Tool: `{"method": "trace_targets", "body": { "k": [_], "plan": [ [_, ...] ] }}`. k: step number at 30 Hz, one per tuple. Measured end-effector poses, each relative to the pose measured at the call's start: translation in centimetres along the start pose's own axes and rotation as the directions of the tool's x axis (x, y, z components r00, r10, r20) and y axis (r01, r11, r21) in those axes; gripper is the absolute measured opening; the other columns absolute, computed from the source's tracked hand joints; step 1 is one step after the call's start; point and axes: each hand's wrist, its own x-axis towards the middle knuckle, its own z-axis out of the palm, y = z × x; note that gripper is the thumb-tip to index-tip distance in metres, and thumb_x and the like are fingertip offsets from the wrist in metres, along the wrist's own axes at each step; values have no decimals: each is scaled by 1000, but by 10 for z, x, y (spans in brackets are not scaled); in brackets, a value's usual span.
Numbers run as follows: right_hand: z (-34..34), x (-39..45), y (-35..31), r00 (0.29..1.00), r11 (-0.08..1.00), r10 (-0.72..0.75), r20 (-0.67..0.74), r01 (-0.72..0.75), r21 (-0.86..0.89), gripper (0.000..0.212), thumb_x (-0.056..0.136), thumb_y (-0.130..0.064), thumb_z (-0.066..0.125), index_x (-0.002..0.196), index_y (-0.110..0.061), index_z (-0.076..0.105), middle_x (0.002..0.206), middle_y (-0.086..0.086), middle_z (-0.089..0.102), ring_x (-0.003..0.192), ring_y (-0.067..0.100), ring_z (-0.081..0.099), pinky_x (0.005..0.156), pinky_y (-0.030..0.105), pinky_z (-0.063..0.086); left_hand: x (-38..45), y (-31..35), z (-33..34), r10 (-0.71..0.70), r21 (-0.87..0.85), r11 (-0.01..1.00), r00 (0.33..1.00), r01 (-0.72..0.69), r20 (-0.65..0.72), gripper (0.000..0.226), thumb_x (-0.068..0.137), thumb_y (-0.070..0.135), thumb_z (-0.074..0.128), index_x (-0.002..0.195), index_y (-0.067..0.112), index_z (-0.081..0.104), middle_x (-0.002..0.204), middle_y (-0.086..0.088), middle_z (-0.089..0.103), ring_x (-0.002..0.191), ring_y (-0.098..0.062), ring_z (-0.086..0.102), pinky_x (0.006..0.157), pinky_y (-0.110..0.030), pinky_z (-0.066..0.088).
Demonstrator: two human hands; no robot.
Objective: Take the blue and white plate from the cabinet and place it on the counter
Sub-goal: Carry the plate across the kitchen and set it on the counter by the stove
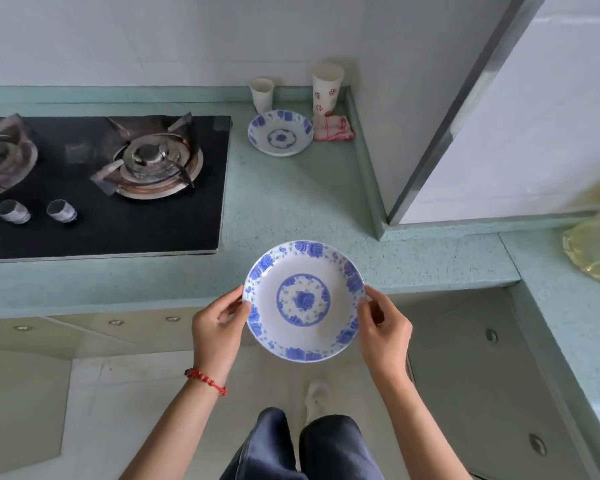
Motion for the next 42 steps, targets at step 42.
{"method": "trace_targets", "body": {
  "k": [42],
  "plan": [
    [153, 220, 45, 985, 959, -111, 129, 141, -246, 19, 83, 4, 58, 100, -4, 64, 61, 0, 60, 48, 11, 52, 48, 2, 36, 230, -53, 90, -192, 104, 975, 980, 196, -48, 32, 81, -5, 60, 112, 0, 59, 101, -6, 66, 80, 3, 66, 66, -9, 51]
  ]
}}
